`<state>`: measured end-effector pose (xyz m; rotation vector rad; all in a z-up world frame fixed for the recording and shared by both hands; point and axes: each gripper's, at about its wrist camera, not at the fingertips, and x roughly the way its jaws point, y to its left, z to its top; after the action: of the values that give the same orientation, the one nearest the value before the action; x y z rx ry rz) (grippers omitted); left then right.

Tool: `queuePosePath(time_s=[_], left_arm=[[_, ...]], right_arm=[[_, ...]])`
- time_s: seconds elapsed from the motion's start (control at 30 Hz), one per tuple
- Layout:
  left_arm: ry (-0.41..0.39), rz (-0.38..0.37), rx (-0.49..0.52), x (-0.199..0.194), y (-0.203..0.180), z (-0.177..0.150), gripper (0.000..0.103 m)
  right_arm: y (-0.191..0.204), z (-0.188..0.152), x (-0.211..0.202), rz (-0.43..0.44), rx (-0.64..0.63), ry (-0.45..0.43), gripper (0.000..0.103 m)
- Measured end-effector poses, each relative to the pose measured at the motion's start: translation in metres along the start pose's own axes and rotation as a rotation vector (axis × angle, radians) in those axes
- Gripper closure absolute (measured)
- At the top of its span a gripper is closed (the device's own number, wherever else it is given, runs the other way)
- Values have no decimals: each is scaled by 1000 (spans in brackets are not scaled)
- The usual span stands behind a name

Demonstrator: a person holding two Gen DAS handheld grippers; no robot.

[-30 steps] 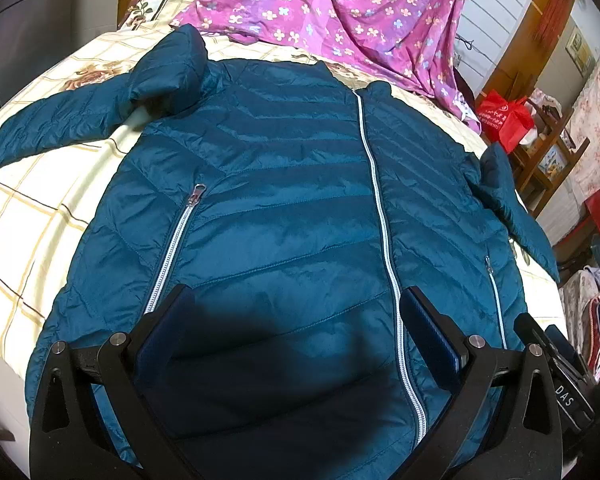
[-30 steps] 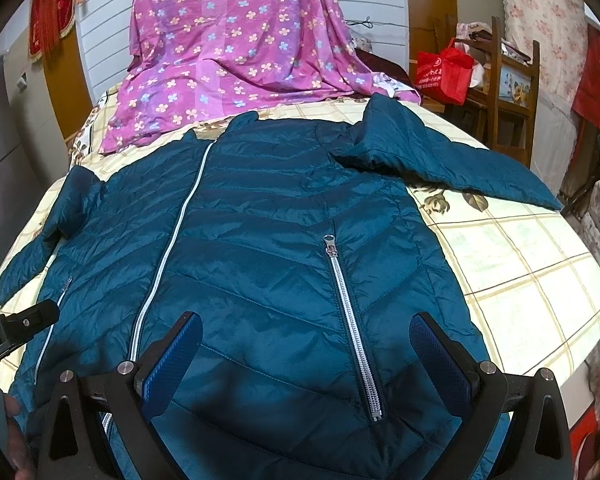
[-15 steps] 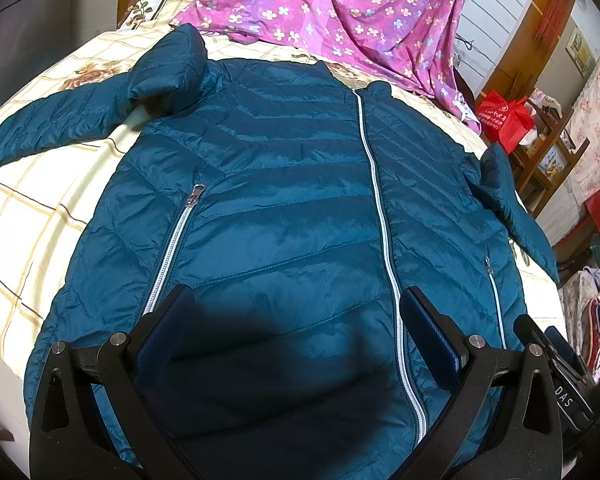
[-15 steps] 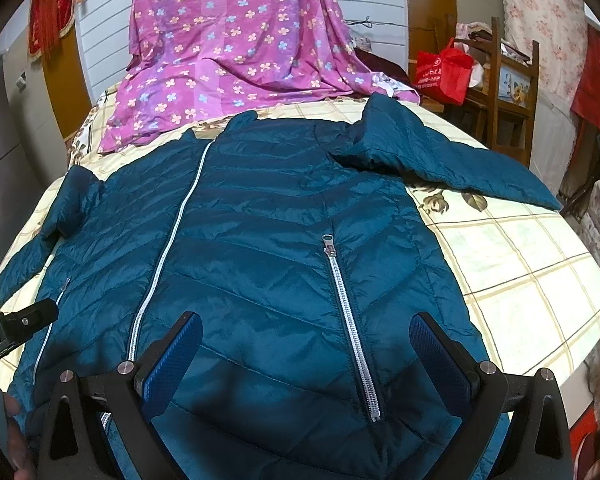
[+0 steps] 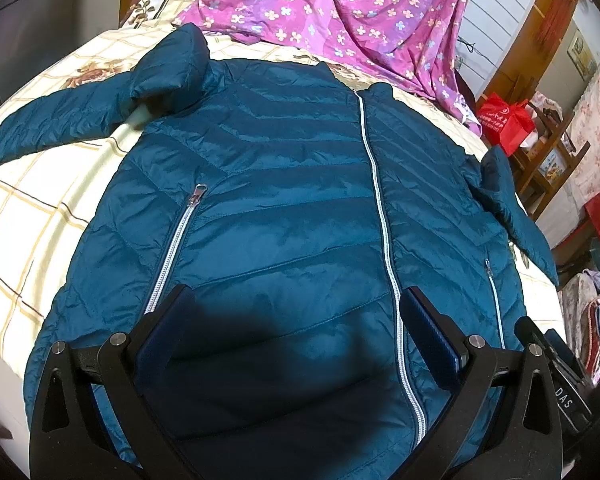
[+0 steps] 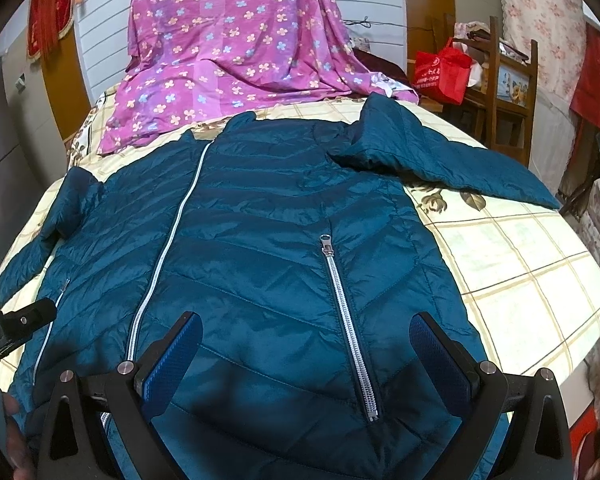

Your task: Fold large clothes

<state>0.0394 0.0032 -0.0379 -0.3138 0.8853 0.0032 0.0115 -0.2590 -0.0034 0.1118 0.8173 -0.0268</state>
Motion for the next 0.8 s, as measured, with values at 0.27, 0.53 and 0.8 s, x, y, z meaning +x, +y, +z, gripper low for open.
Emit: queuePosePath(time_s=[0.27, 0.53, 0.8], left_arm=[[-2, 25, 9, -1, -3, -3, 0], [-4, 48, 36, -2, -6, -2, 0], [-2, 48, 36, -2, -7, -2, 0]], right_arm=[[0, 0, 0, 0, -3, 1, 0], [-1, 1, -2, -3, -7, 6, 0], [0, 1, -1, 0, -8, 6, 0]])
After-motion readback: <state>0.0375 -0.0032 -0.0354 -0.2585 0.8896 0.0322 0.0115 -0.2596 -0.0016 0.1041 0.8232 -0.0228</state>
